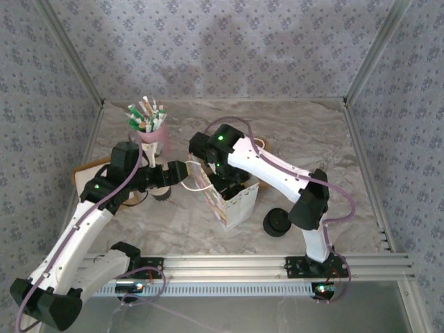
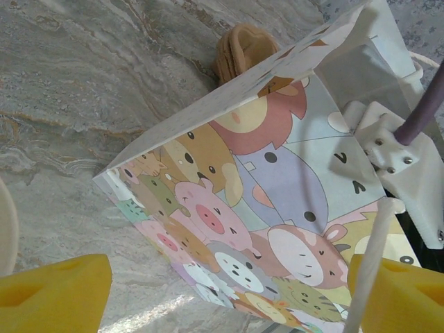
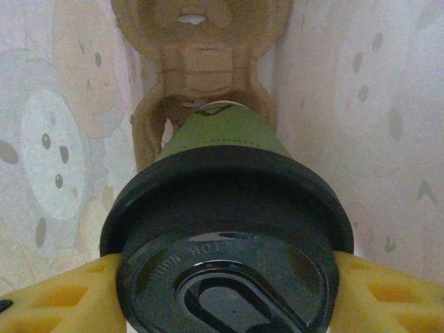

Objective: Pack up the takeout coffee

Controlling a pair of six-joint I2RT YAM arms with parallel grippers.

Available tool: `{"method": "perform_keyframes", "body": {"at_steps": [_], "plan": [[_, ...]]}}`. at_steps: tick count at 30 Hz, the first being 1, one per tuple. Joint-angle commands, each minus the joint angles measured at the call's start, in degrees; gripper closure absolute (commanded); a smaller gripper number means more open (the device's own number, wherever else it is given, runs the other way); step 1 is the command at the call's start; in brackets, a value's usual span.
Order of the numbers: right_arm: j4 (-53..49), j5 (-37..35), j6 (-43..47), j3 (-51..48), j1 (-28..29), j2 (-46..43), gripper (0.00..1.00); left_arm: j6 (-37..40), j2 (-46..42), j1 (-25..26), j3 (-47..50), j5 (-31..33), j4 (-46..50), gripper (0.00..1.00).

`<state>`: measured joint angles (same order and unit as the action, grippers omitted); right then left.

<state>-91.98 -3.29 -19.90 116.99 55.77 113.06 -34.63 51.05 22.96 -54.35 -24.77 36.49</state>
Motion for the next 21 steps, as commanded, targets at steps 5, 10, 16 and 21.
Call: {"method": "perform_keyframes", "body": {"at_steps": [5, 10, 16, 21], "plan": [[-9.1, -0.4, -0.1, -1.7, -0.7, -0.3, 0.36, -0.4, -0.3, 0.3, -0.6, 0.3, 1.0, 0.12], [-8.5, 0.7, 0.3, -2.3, -0.8, -1.6, 0.36, -0.6, -0.3, 0.3, -0.7, 0.5, 1.2, 0.12], [-8.2, 0.7, 0.6, -2.4, -0.9, -2.2, 0.36, -0.3, -0.3, 0.5, -0.5, 0.8, 1.6, 0.13], [-7.1, 1.0, 0.6, -2.4, -0.9, -2.7, 0.36, -0.4, -0.8, 0.6, -0.5, 0.9, 1.5, 0.13]]}}
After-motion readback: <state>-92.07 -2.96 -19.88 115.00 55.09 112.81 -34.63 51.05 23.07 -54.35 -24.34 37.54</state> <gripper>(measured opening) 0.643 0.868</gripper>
